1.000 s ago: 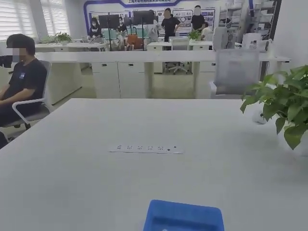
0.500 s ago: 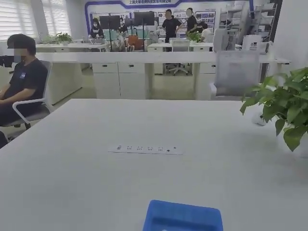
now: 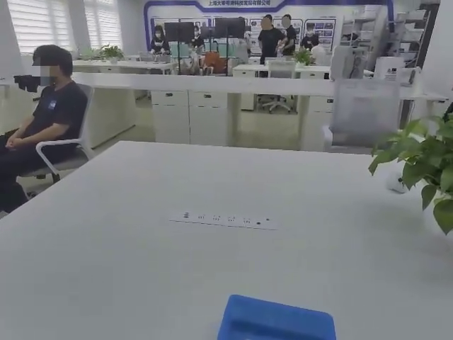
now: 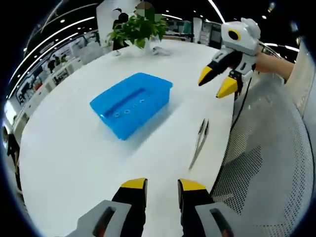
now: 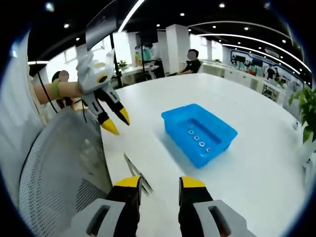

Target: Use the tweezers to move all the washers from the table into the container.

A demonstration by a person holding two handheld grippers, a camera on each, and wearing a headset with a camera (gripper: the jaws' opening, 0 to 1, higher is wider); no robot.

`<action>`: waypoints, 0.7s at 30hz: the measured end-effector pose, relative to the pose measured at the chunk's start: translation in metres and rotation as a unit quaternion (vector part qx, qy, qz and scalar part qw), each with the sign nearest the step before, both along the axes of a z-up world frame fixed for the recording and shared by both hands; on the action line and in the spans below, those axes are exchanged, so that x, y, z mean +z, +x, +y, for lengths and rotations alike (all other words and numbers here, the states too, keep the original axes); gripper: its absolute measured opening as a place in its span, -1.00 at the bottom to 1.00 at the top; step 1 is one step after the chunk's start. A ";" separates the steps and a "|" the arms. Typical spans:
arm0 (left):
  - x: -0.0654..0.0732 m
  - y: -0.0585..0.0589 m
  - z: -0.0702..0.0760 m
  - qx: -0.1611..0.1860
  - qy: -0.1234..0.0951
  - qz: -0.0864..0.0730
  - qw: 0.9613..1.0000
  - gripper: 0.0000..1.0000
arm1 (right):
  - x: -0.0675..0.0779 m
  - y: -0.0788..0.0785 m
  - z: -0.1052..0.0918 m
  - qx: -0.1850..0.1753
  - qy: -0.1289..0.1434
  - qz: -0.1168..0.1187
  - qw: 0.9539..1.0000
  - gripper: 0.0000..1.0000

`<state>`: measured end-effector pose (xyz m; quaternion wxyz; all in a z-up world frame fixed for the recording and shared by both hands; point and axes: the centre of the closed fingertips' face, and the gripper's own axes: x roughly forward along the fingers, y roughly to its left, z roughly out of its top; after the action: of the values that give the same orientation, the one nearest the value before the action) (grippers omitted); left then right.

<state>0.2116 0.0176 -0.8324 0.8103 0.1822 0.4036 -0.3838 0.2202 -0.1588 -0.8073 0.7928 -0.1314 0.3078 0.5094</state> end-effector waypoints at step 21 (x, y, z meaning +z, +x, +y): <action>0.096 0.030 0.048 0.262 -0.170 -0.236 0.920 0.21 | 0.078 0.055 -0.069 -0.255 0.159 -0.109 0.948 0.17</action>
<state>0.2413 0.0658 -0.7367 0.9724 0.0146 0.1625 -0.1667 0.2754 -0.2276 -0.7296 0.9354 0.0245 0.1576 0.3155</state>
